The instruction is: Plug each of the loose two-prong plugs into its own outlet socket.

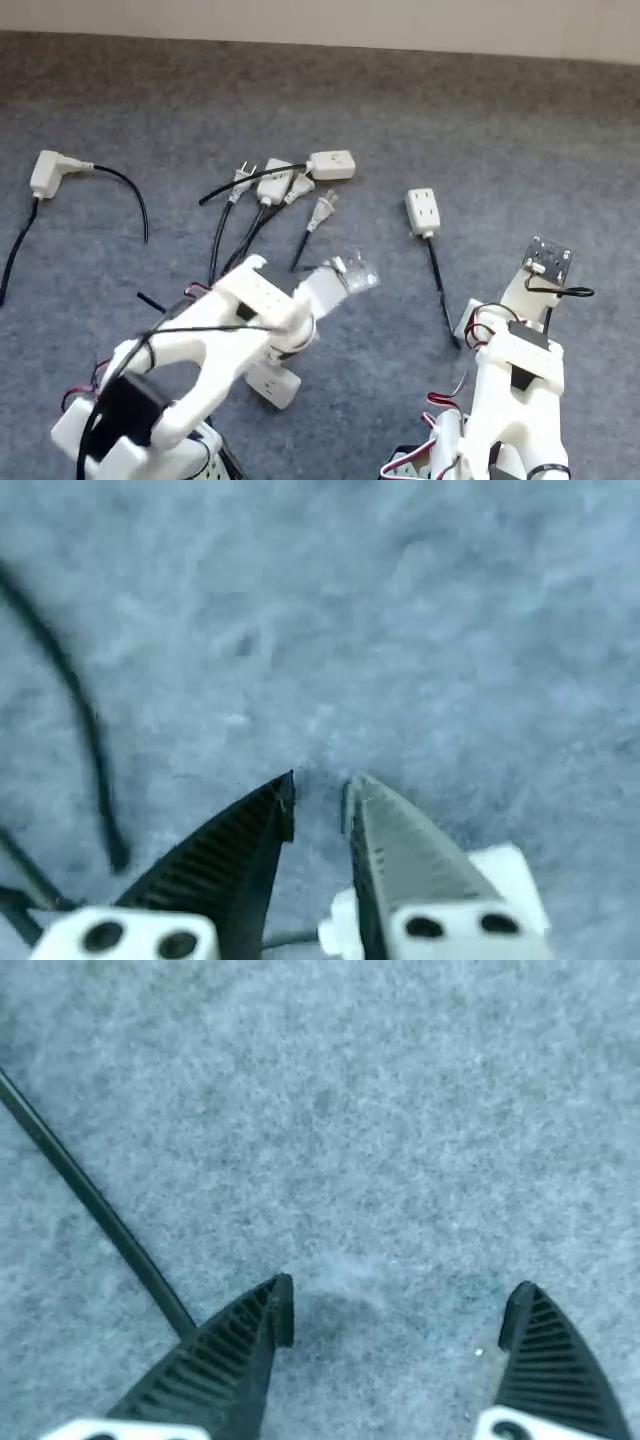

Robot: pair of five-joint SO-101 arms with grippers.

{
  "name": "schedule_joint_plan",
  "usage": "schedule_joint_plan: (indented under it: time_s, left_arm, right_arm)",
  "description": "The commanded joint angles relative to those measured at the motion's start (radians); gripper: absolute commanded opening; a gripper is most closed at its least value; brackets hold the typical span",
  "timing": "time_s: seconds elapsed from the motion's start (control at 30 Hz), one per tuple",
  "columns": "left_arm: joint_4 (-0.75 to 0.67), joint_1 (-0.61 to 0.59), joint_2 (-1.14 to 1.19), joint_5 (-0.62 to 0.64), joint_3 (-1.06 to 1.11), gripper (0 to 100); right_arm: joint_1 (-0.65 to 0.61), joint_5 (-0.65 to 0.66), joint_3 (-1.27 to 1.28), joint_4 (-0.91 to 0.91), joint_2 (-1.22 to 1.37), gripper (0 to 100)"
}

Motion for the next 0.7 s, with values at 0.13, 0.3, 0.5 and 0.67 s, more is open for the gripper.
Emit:
schedule_joint_plan:
  time_s: [0.13, 0.3, 0.5, 0.67]
  left_arm:
    - [0.031, -0.007, -0.07, -0.017, -0.045, 12]
    - [0.164, -0.225, -0.275, -0.186, -0.153, 12]
    - [0.361, -0.312, -0.619, -0.353, -0.116, 20]
    - [0.319, -0.199, -0.917, -0.44, 0.252, 26]
  right_arm:
    - [-0.01, 0.014, -0.004, -0.016, -0.027, 32.4]
    - [-0.01, 0.014, -0.004, -0.016, -0.025, 32.4]
    - [-0.01, 0.014, -0.002, -0.042, -0.025, 32.4]
    - [-0.013, 0.014, -0.002, -0.042, -0.025, 32.4]
